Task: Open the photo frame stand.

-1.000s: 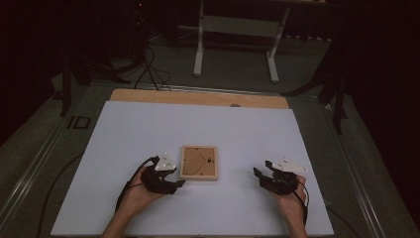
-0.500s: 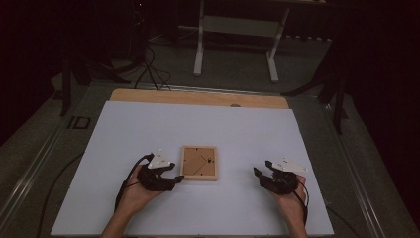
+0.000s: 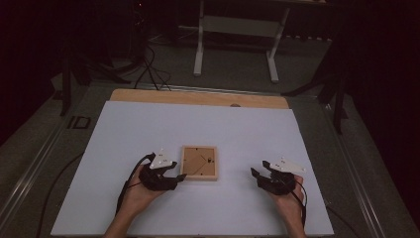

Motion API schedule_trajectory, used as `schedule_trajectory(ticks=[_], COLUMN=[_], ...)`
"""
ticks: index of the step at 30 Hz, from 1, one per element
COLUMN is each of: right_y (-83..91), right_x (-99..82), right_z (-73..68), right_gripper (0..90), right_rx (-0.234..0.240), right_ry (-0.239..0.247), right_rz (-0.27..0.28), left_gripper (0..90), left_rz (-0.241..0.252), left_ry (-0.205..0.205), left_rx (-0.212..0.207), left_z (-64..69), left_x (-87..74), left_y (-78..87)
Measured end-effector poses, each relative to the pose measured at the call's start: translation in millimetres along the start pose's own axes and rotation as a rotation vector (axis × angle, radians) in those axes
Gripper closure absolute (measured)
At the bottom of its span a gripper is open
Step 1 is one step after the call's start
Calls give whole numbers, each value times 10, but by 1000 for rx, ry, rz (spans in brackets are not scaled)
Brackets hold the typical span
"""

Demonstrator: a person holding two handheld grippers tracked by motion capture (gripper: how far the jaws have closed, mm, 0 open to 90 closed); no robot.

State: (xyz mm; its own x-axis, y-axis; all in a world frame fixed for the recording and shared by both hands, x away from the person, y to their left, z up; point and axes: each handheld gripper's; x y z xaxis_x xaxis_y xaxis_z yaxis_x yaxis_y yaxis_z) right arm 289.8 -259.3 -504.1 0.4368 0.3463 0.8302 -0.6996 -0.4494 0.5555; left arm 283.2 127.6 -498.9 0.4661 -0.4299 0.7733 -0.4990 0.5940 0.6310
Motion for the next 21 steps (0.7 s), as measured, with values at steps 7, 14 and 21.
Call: schedule_trajectory(ticks=[7, 14, 21], right_y=[-16, -55, -125], right_x=[21, 48, 101], right_z=[-70, -176, -361], right_gripper=[448, 476, 562], right_rx=[15, 50, 91], right_ry=[20, 32, 73], right_rz=[3, 7, 7], left_gripper=[433, 437, 468], left_rz=[10, 8, 15], left_ry=[-5, -16, -21], left_rx=[14, 30, 49], left_z=[38, 83, 130], left_x=[40, 79, 120], left_y=[-21, -71, -125])
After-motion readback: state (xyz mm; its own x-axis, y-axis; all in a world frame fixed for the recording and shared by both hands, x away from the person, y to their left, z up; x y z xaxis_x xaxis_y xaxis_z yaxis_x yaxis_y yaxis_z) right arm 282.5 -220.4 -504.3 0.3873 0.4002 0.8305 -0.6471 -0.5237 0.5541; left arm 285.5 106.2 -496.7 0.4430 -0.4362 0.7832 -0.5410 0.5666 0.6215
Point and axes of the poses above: each handheld gripper's, and its own axes: y roughly backward along the jaws, x roughly out of its top, z roughly to its right, and after that the axes turned 1 degree about y, right-handed
